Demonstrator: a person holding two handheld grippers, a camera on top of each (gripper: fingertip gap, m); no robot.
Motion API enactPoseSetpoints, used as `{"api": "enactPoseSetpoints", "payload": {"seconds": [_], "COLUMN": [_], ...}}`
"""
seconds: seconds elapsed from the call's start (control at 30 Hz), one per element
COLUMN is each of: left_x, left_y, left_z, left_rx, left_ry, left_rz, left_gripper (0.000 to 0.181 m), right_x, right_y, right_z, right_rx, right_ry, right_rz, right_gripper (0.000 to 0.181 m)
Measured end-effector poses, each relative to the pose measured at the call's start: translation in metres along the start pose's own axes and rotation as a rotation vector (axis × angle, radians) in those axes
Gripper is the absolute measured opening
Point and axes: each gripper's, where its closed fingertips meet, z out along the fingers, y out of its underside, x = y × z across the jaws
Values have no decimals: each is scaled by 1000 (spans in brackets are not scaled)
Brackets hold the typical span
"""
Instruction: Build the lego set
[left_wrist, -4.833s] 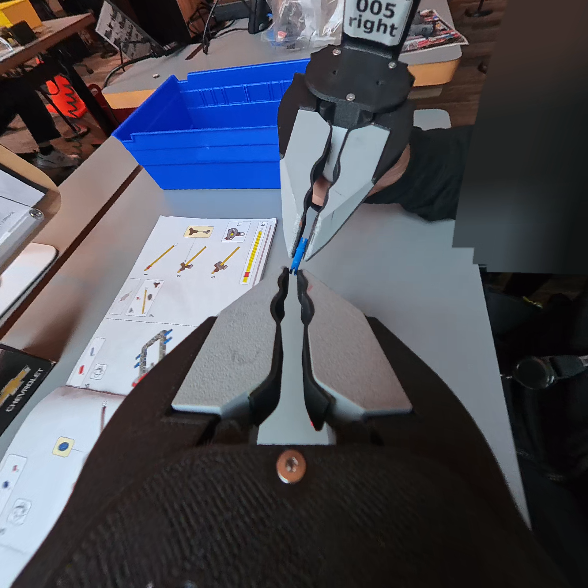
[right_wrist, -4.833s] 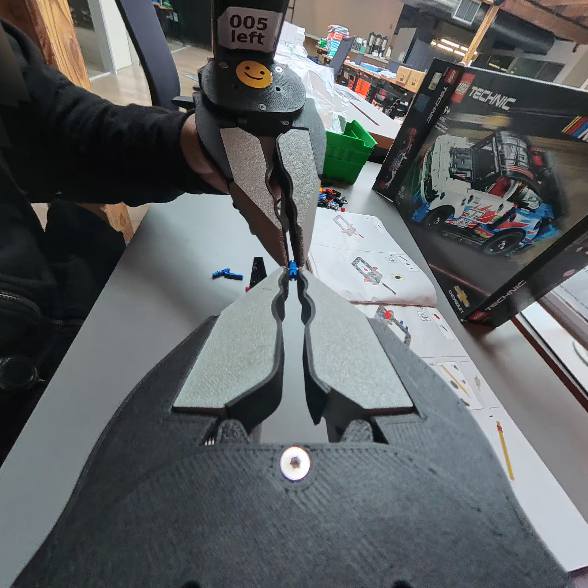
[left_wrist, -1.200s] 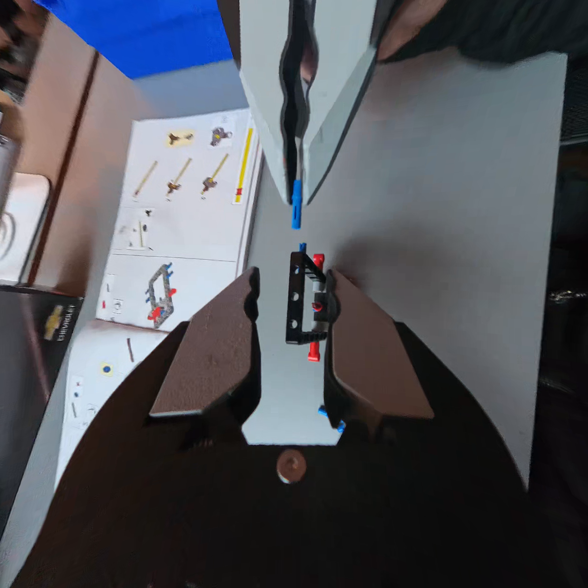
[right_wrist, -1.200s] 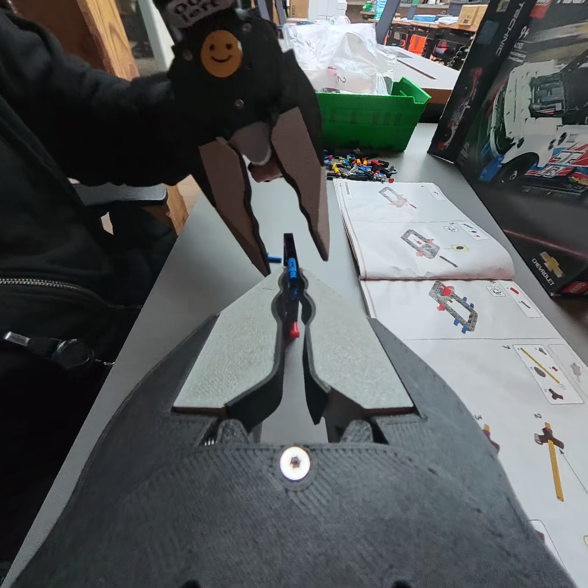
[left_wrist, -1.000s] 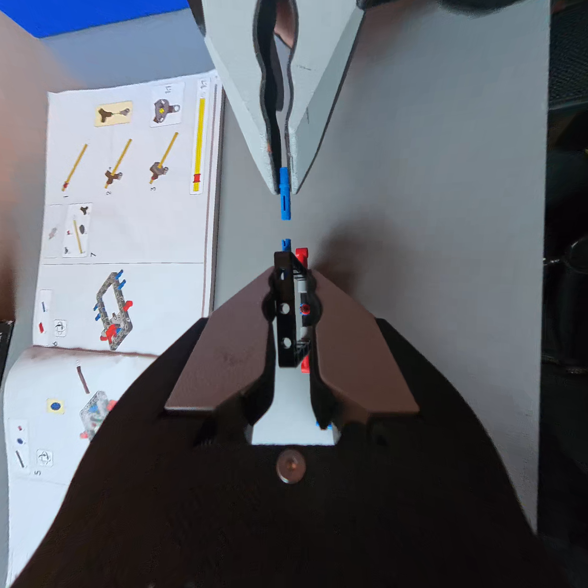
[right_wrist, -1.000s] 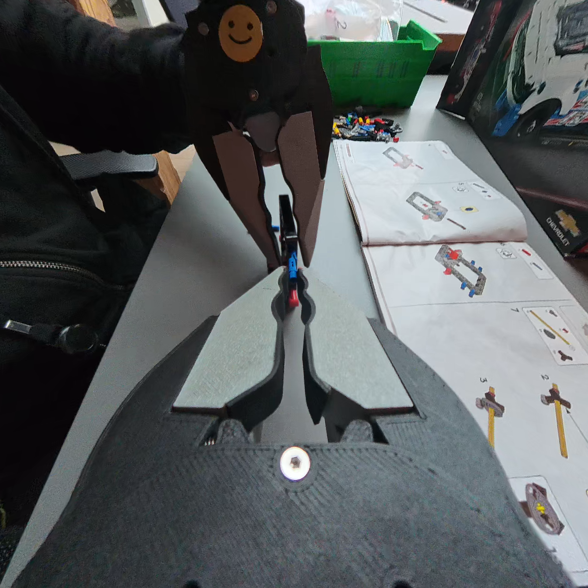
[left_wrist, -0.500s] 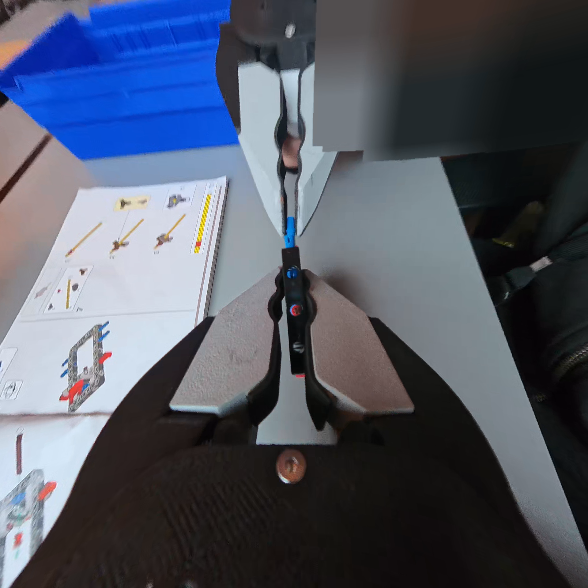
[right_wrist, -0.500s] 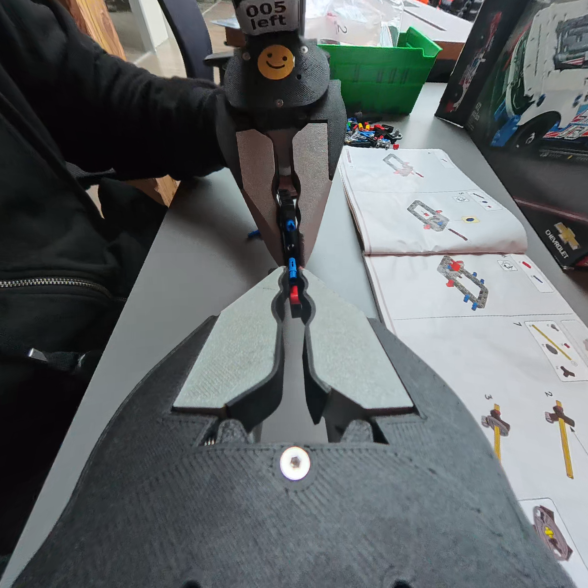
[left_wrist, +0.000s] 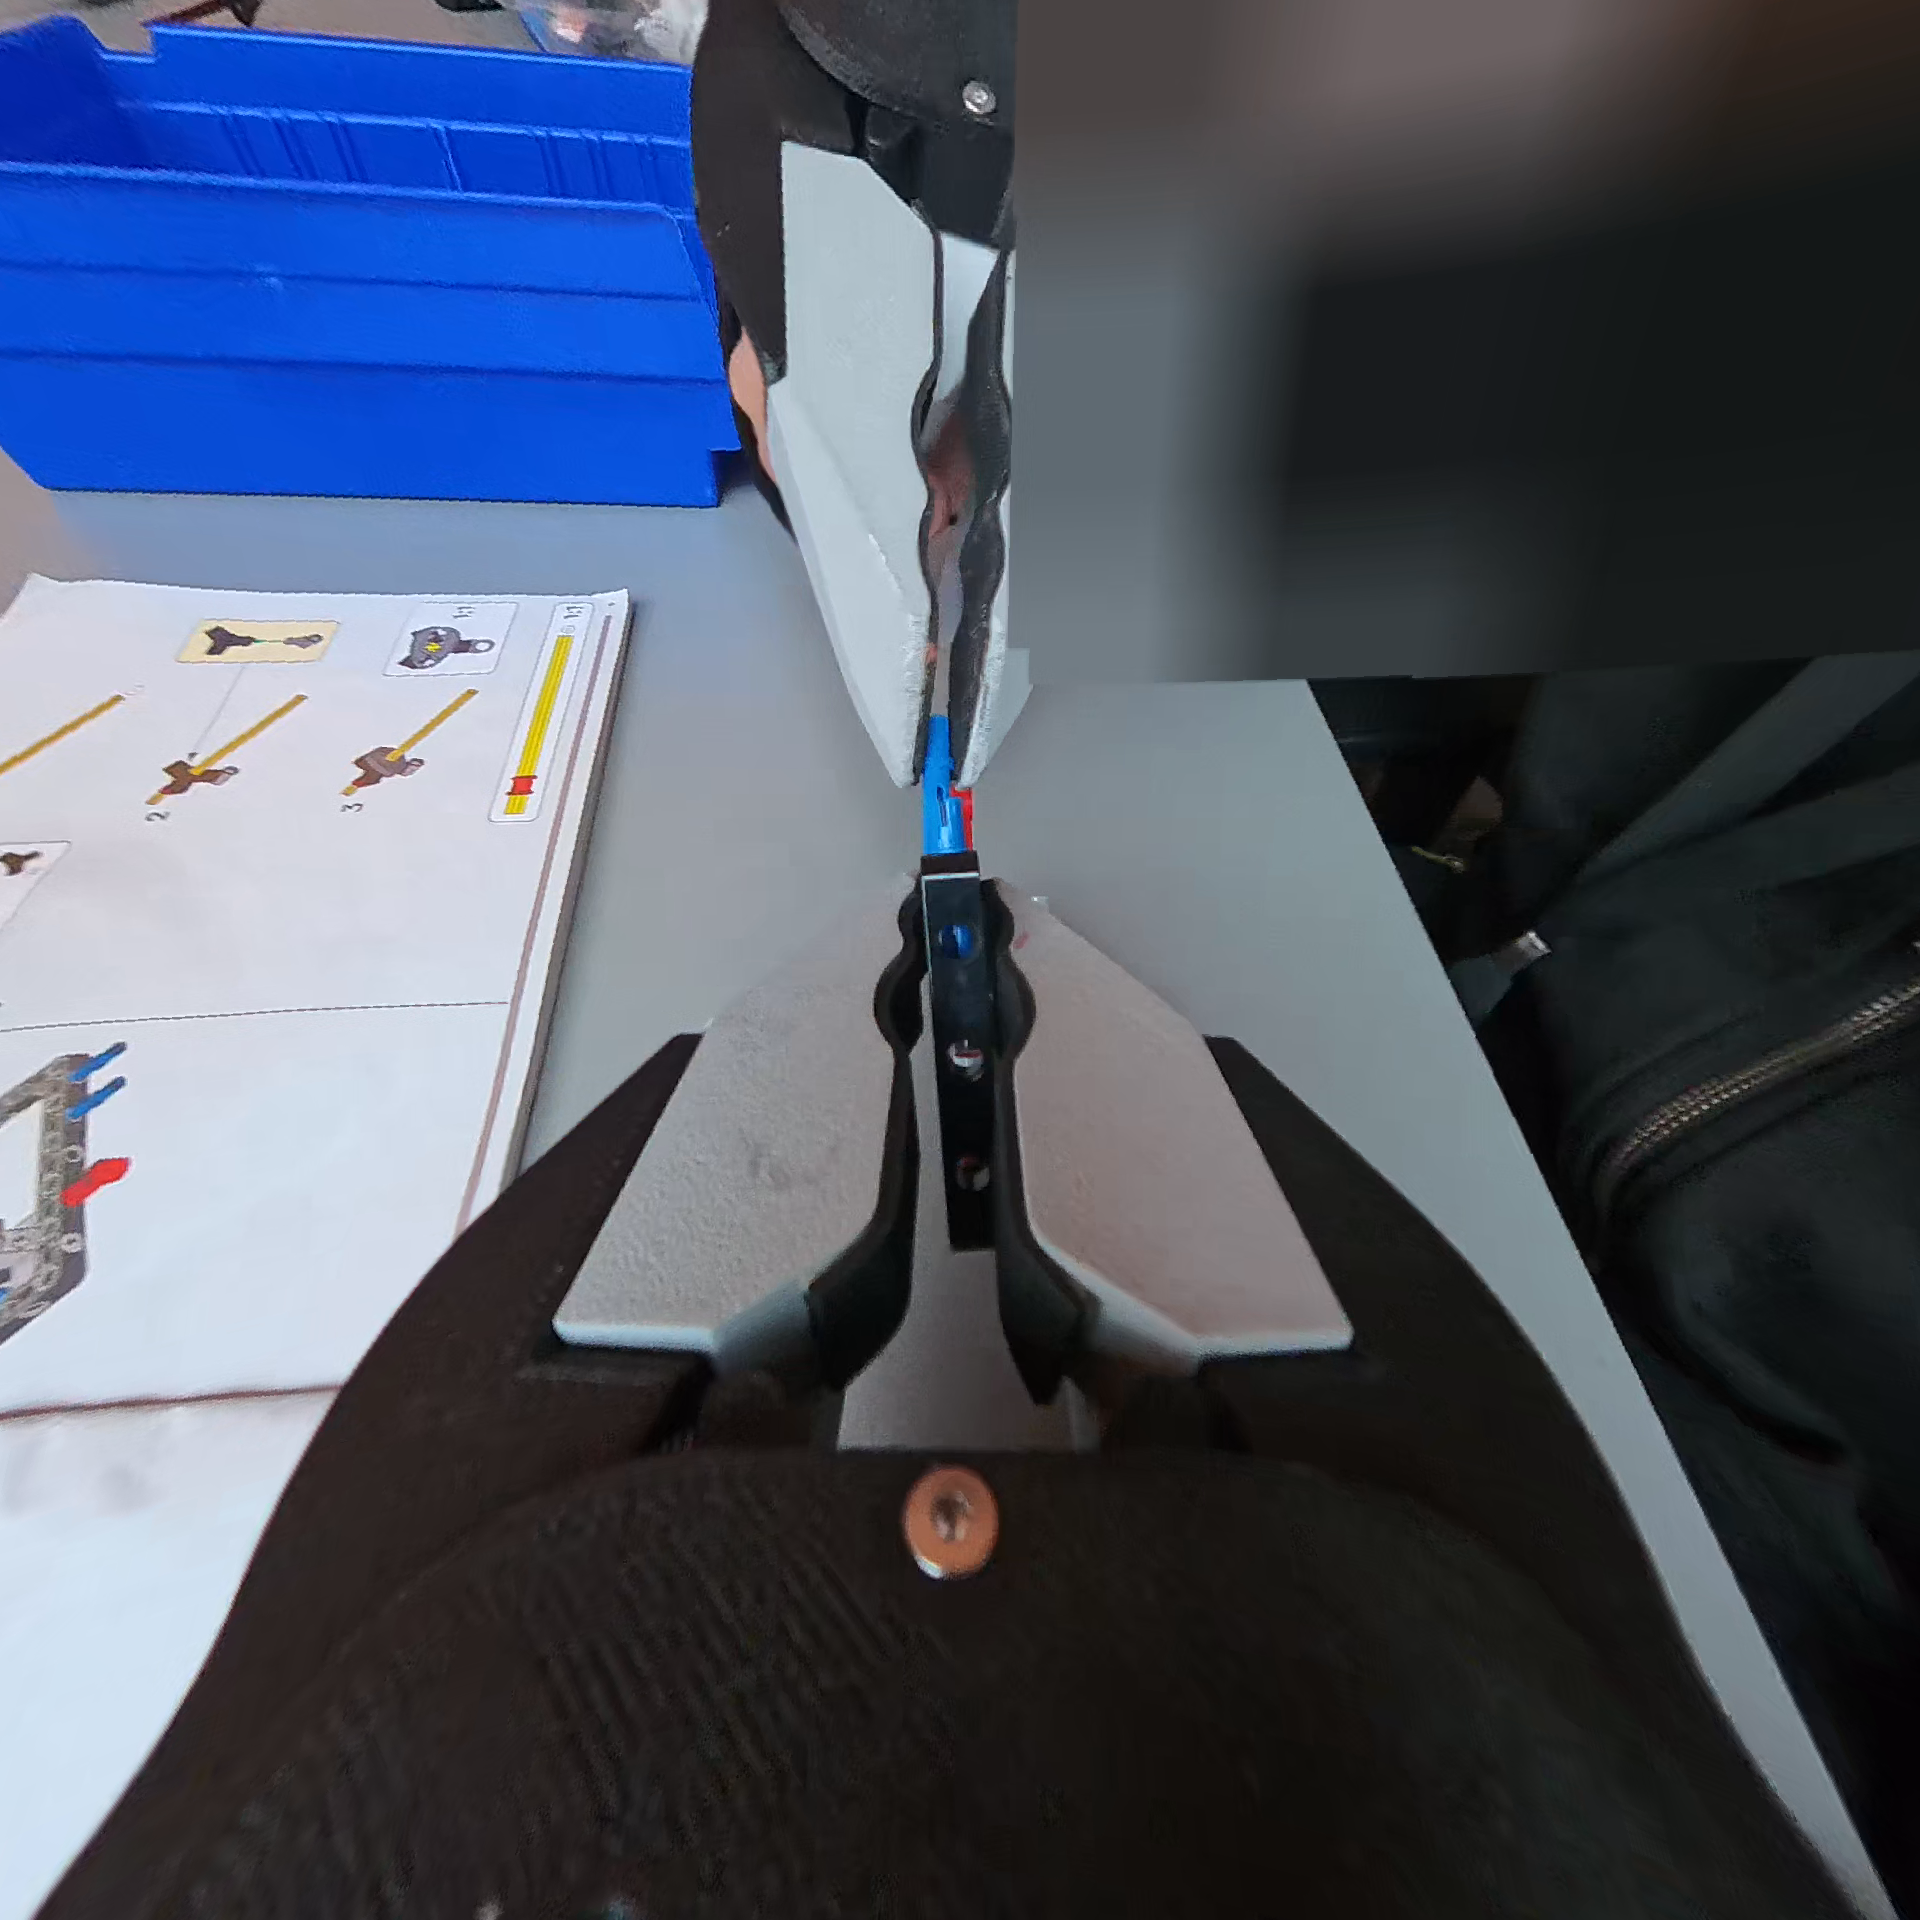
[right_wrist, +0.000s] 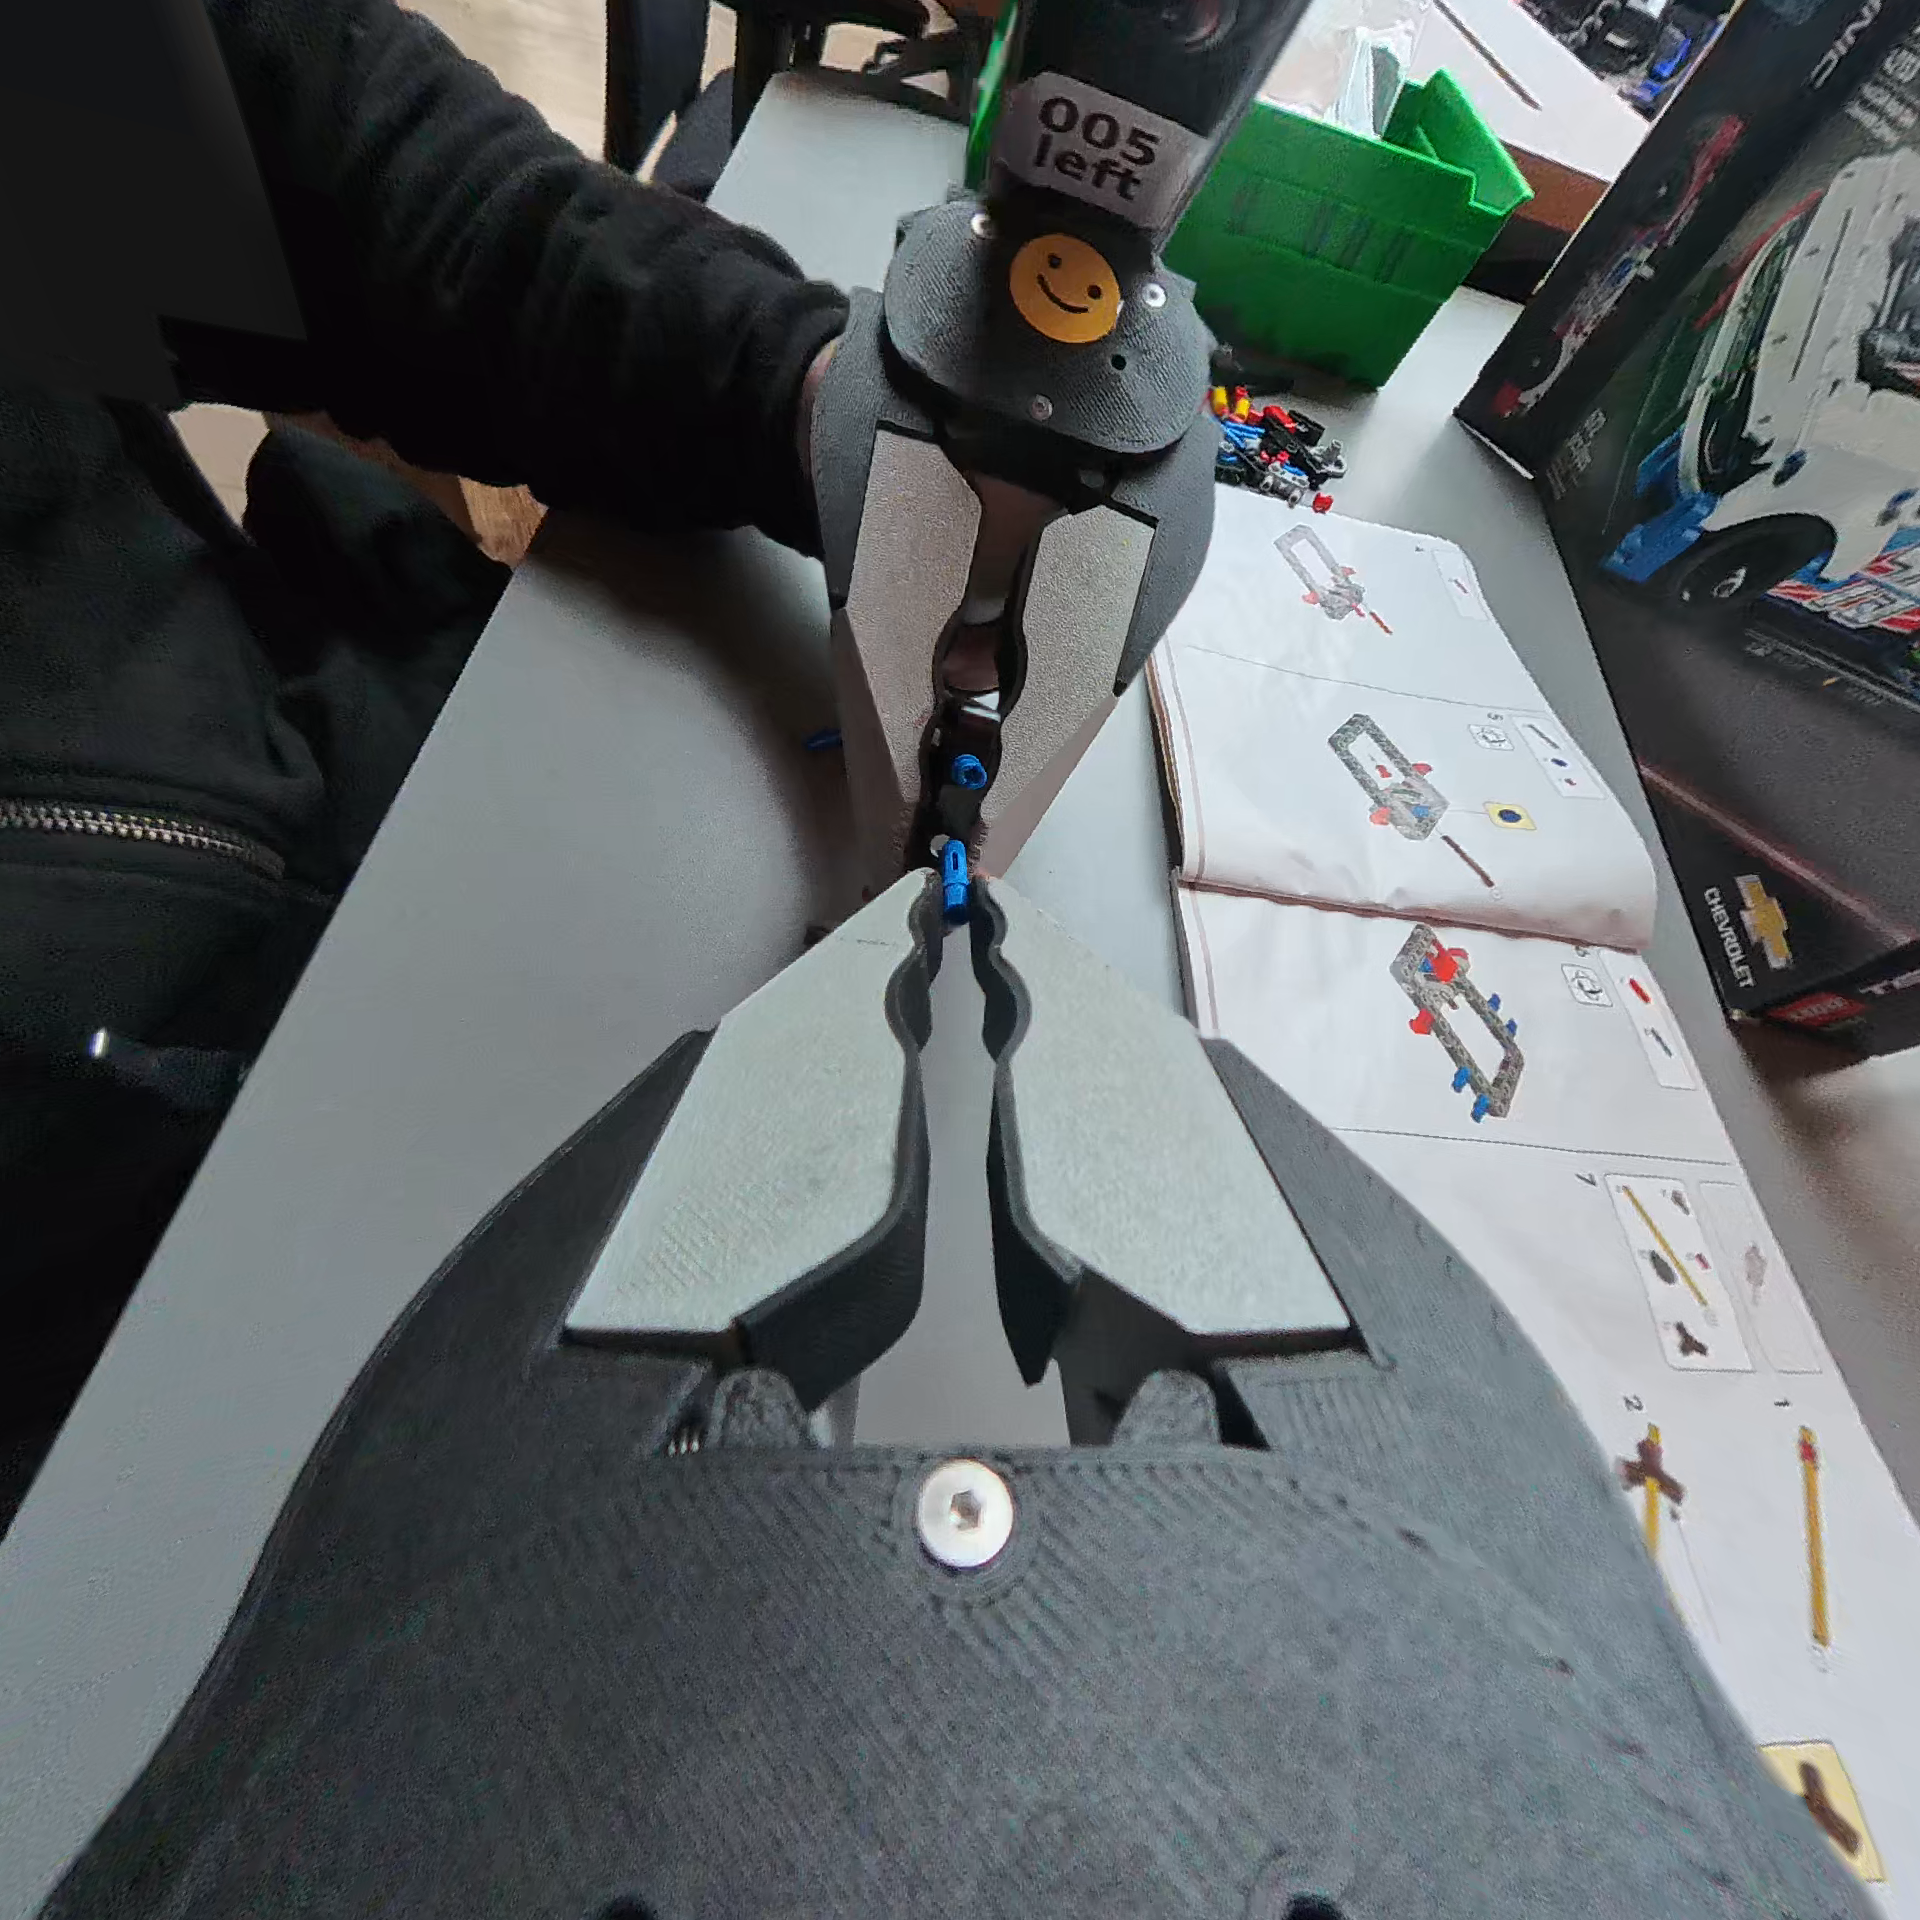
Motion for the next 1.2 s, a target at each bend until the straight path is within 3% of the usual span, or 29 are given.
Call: {"api": "enactPoseSetpoints", "payload": {"seconds": [0.17,0.4,0.7,0.9,1.1,1.2], "left_x": [-2,-8,-10,-13,-12,-15], "left_y": [4,3,5,4,5,6], "left_z": [0,-3,-2,-1,0,-3], "left_rx": [-15,-42,-75,-109,-114,-104], "left_ry": [42,-14,-40,-96,-64,-65], "left_rz": [-67,-97,-97,-43,-78,-103], "left_gripper": [6,6,6,6,6,6], "right_x": [4,7,7,6,8,11], "right_y": [5,4,4,13,12,15], "right_z": [3,4,8,8,5,5], "right_rx": [-39,-42,-107,-263,-373,-356], "right_ry": [-36,-70,-98,-131,-109,-86], "right_rz": [124,236,230,176,74,90], "right_gripper": [2,1,2,2,2,2]}}
